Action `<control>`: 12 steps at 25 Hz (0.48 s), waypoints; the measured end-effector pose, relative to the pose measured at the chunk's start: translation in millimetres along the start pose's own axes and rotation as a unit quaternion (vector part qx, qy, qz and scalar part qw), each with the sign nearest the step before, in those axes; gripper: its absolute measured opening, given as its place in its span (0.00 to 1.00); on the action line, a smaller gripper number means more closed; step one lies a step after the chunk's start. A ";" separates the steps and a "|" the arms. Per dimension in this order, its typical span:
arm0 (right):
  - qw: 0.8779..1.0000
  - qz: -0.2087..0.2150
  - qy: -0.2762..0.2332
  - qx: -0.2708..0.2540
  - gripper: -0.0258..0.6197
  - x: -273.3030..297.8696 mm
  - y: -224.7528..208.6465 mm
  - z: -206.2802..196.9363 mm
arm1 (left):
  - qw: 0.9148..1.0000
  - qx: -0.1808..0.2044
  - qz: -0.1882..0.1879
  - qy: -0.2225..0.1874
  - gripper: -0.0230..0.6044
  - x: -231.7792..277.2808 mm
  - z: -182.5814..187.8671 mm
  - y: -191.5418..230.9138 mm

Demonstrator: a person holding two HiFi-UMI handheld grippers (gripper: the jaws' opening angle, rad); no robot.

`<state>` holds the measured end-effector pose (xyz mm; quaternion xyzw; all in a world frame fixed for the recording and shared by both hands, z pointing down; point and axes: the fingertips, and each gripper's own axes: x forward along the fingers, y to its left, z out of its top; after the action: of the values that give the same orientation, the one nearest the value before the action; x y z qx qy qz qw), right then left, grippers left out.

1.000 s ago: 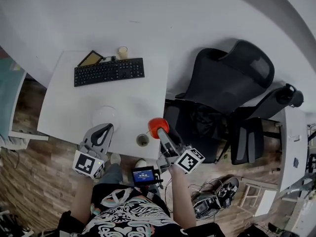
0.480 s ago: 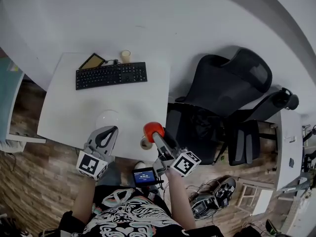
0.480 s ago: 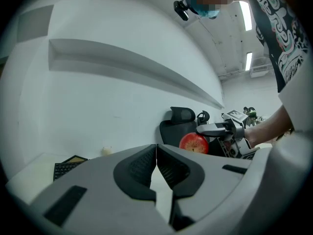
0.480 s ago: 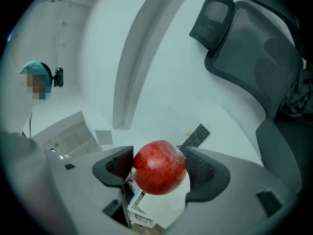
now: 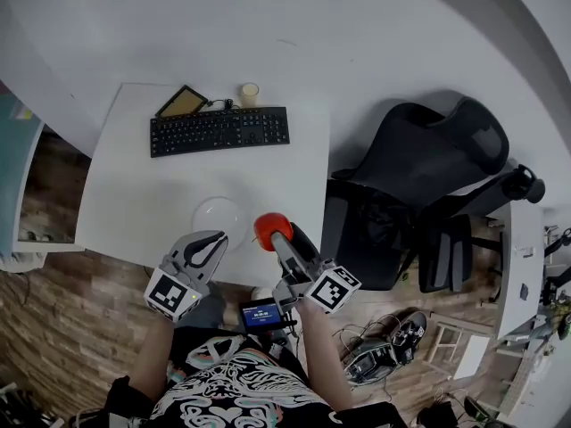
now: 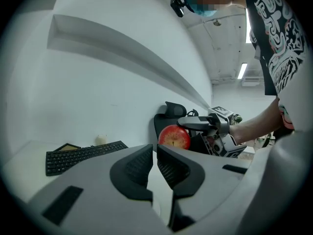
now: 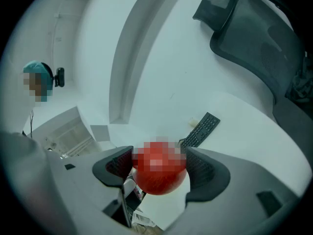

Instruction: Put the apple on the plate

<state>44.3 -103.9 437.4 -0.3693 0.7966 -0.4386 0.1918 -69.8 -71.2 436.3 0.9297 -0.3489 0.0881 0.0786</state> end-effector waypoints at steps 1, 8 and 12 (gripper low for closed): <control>1.000 -0.001 0.000 0.003 0.55 6.4 0.4 -2.2 | 1.000 -0.001 -0.007 0.003 0.06 -0.1 -2.7 3.6; 1.000 -0.005 -0.001 0.028 0.55 51.0 6.6 -33.0 | 0.997 -0.033 -0.070 0.013 0.32 -7.0 -26.1 26.4; 0.999 -0.006 -0.003 0.046 0.55 66.5 4.5 -41.9 | 0.996 -0.034 -0.082 0.012 0.32 -2.2 -29.8 36.8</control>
<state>-27.4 -129.3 457.5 -0.3661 0.7729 -0.4745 0.2085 -99.1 -91.0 467.9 0.9508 -0.2733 0.0809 0.1214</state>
